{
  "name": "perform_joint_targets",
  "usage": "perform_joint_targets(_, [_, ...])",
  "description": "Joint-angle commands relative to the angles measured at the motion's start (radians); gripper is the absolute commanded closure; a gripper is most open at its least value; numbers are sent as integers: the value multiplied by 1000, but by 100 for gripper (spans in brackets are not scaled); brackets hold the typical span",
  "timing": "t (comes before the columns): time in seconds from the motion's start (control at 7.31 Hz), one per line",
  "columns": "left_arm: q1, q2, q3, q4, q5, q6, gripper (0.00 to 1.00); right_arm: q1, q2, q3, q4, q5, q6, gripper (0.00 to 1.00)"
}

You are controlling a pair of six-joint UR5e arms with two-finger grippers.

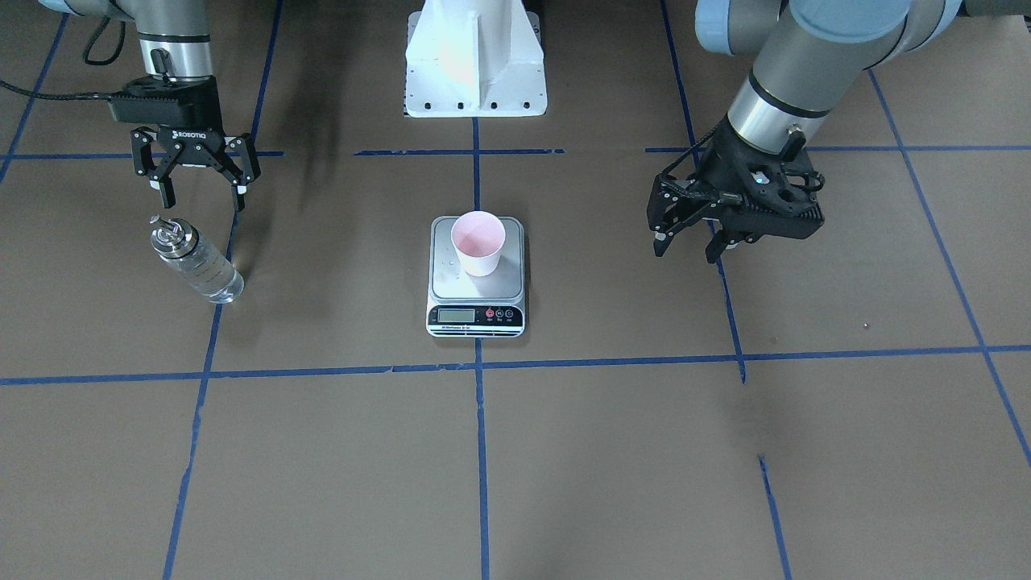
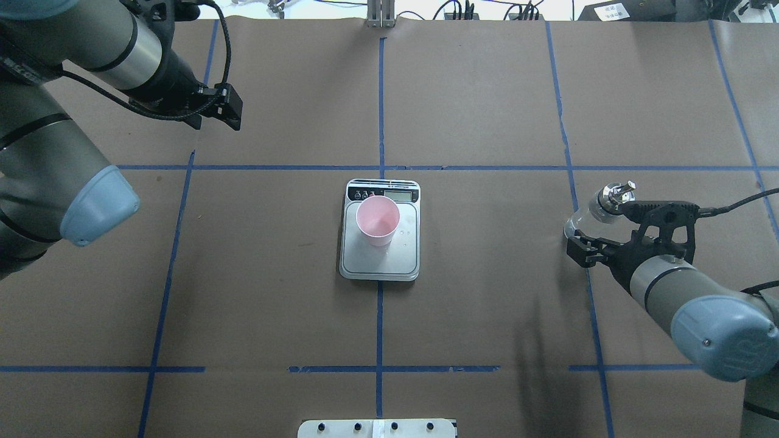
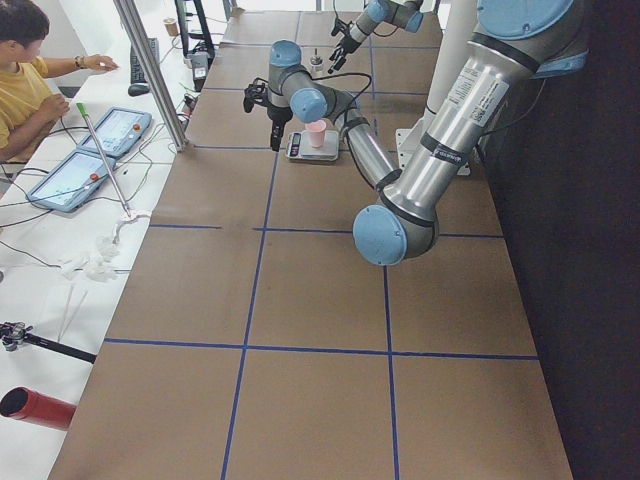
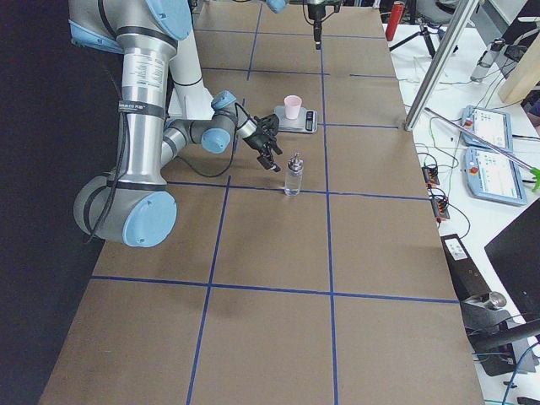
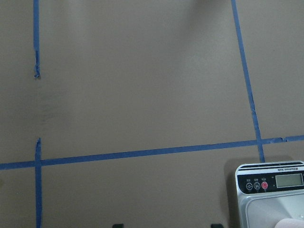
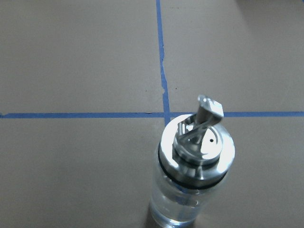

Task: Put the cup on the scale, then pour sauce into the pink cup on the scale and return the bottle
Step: 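Close the right gripper around the glass sauce bottle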

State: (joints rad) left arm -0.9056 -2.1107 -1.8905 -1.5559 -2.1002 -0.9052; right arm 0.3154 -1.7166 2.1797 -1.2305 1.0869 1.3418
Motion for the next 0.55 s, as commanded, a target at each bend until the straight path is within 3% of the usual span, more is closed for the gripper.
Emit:
perform_joint_targets(0.0, [-1, 1, -1, 2, 0, 2, 31, -70, -61, -87, 194, -146, 23, 4])
perform_joint_targets(0.41, [-1, 3, -5, 13, 0, 2, 30, -107, -69, -153, 246, -280, 23, 7])
